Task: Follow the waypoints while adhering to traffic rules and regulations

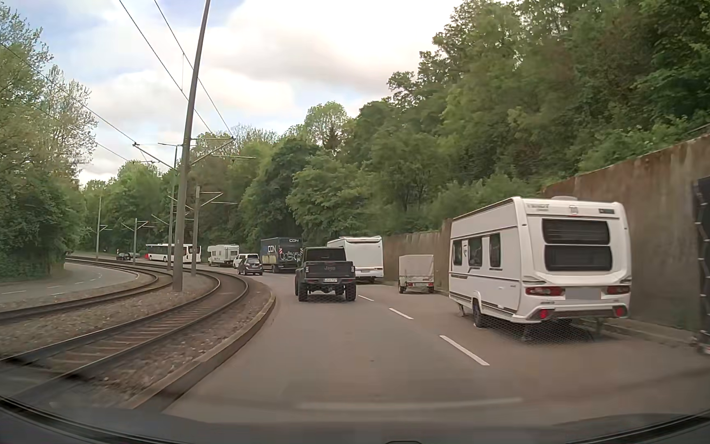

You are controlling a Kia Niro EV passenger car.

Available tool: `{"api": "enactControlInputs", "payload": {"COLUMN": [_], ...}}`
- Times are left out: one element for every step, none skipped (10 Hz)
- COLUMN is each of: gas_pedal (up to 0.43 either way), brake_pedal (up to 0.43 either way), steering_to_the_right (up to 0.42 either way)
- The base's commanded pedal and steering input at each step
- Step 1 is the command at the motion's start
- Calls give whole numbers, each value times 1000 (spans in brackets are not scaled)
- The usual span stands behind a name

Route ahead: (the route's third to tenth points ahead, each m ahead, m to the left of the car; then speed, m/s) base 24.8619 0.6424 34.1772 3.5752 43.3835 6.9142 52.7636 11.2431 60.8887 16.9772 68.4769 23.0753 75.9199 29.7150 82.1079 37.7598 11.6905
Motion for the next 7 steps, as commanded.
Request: {"api": "enactControlInputs", "payload": {"gas_pedal": [8, 8, 20, 20, 20, 20, 20], "brake_pedal": [0, 0, 0, 0, 0, 0, 0], "steering_to_the_right": [-35, -35, -37, -37, -40, -43, -46]}}
